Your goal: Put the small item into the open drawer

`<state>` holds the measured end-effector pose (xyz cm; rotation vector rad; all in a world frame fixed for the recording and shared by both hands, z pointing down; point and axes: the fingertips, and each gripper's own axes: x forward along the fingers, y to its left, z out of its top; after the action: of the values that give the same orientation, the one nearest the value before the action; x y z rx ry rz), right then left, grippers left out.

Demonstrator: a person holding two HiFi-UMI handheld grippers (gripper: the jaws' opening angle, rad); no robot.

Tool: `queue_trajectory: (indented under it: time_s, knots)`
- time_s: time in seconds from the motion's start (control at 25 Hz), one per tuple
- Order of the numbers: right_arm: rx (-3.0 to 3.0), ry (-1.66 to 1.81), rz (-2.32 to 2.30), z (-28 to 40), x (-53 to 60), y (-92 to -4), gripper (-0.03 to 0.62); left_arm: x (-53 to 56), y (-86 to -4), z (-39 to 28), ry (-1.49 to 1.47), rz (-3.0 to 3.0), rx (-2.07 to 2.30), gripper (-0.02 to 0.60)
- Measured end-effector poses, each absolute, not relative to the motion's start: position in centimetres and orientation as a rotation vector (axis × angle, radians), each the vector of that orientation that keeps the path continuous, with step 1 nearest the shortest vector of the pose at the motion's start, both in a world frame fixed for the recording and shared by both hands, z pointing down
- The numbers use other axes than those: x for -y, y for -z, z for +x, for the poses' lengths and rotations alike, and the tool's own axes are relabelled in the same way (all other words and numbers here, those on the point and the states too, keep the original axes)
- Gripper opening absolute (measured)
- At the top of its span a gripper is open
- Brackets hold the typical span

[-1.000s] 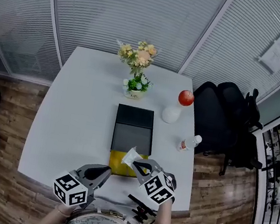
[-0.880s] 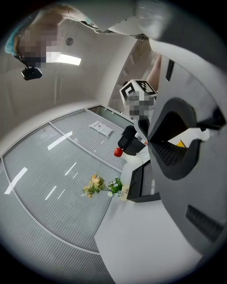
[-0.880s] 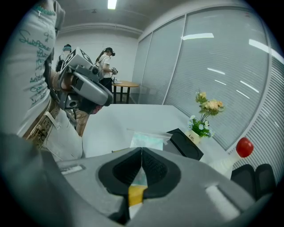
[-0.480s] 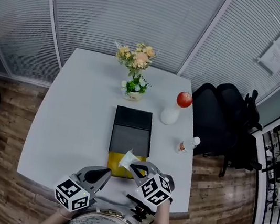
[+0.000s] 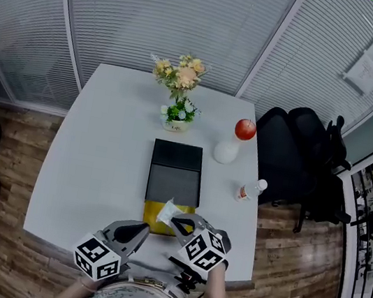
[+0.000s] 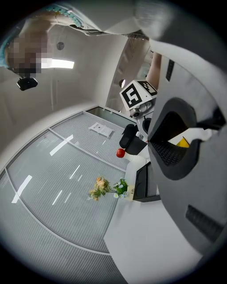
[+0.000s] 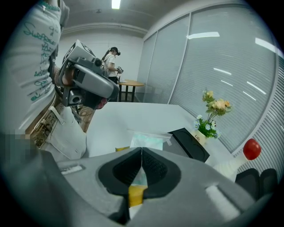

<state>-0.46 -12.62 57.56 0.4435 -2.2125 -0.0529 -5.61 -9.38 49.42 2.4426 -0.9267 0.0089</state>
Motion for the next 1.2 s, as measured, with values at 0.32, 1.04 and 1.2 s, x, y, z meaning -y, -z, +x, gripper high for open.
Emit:
queue_trajectory:
  time_s: [0.32, 1.04, 1.2]
  knots:
    - [2.18, 0.007, 0.397, -1.2, 12.7, -61.4, 0.006, 9.7, -49.3, -6.0, -0.008, 2.439, 0.954, -0.003]
    - [2.015, -0.027, 0.15, -2.1, 12.8, -72.4, 0.006, 10.4, -49.1, -6.7, -0.036, 2.444, 0.985, -0.003]
    - [1.998, -0.036, 0.146, -2.3, 12.9, -73.4, 0.006, 10.1, -49.3, -6.8, -0.036, 2.438, 0.979, -0.003]
